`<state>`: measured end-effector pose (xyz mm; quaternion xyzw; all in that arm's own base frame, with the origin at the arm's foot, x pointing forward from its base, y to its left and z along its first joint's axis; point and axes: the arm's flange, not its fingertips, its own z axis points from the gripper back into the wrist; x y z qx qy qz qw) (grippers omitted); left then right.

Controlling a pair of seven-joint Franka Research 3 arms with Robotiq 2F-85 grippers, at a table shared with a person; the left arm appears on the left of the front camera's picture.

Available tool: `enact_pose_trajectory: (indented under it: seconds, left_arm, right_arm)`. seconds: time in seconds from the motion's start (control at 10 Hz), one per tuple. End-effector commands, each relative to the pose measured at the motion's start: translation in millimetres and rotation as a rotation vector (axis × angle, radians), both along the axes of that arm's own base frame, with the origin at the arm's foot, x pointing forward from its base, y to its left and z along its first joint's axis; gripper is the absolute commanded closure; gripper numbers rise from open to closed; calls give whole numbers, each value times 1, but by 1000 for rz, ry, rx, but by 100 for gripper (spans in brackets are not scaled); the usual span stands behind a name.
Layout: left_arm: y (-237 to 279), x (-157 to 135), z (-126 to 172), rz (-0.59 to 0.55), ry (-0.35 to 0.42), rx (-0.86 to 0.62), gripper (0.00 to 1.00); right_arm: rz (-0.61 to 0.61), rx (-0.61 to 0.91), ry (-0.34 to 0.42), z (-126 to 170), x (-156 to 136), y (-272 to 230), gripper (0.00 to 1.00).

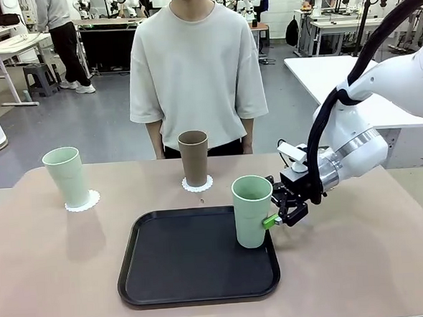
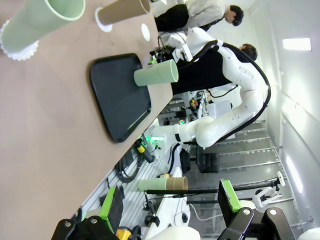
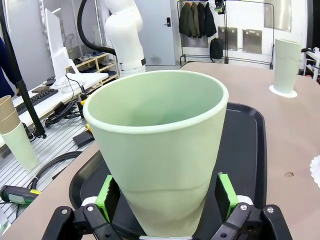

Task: Place coasters on the table and set cups on them.
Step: Take one Reusable plastic cup from the Flat Tray and place it on a coaster set by the human.

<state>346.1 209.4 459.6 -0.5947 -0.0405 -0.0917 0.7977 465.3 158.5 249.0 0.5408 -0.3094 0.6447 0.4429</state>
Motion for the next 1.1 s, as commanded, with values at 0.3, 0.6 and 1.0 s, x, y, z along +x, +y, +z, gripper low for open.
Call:
enact_pose_trajectory:
  seconds: [0.3, 0.6, 1.0]
  left_arm:
    - [-2, -1, 3, 27, 9, -2, 0]
    - [-2, -1, 3, 27, 9, -2, 0]
    - [-2, -1, 3, 27, 9, -2, 0]
  right_arm:
    - [74, -17, 4, -7, 4, 18, 0]
    - [110, -13, 8, -8, 4, 17, 65]
    - [114, -12, 7, -8, 5, 14, 75]
